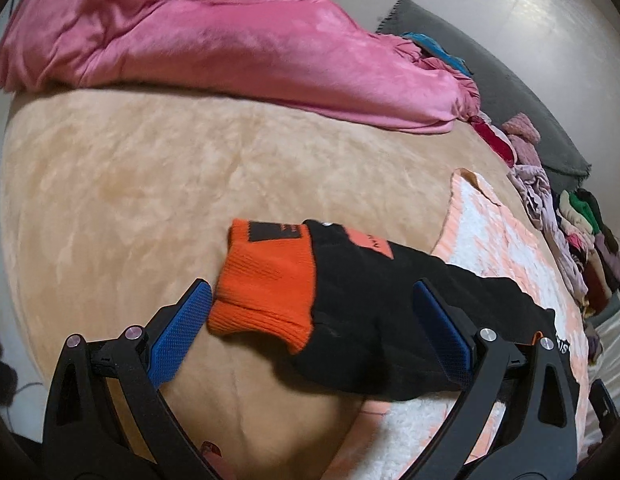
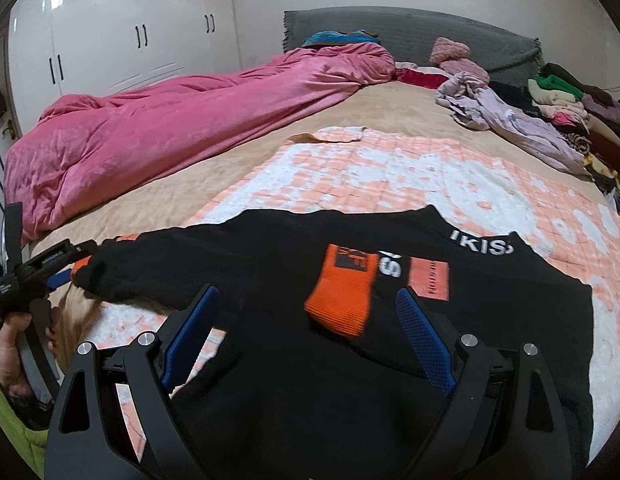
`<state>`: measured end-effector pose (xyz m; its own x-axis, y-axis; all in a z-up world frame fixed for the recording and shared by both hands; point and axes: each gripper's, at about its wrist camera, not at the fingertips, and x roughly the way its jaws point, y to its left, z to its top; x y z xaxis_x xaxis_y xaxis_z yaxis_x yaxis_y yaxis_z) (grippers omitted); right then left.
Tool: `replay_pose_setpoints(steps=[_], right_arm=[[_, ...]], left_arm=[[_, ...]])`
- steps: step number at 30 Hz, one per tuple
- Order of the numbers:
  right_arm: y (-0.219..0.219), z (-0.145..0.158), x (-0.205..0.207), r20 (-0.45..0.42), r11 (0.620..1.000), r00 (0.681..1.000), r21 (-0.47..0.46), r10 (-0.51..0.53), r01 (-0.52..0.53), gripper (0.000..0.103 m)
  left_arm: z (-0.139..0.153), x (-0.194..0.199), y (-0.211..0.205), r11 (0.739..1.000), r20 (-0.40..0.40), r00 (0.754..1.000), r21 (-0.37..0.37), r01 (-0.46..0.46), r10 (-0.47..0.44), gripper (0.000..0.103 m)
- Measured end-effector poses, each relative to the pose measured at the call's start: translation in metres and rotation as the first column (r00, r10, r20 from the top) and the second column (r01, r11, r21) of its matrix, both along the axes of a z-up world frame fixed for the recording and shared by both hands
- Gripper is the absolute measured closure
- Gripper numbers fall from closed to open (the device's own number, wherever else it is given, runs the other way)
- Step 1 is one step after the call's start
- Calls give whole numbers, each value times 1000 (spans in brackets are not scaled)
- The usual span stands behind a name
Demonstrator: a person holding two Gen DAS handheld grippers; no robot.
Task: Fold small clothes
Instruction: 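Grasp the other orange cuff with the left gripper and lift it, then fold the sleeve across the chest with the left gripper and release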
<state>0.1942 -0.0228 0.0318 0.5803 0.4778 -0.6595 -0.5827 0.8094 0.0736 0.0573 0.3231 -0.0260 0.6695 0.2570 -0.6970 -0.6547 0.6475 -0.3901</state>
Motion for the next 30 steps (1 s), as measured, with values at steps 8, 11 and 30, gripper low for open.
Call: replay_pose_setpoints(steps=[8,11,30], right_arm=[[19,-15,-3,-30,1000,999,-3,29,-29,14],[22,-23,-3,-46,1000,998,-2,31,-31,14],[-35,-39,-8,-119,997,990,26,-72,75,14]], left_arm=[[-8,5,-1,999,-16,999,-16,30,-31,16],[-11,8,0,1000,-19,1000,-17,25,-25,48],[34,19,-55,973,130,967,104,206,-218,89]])
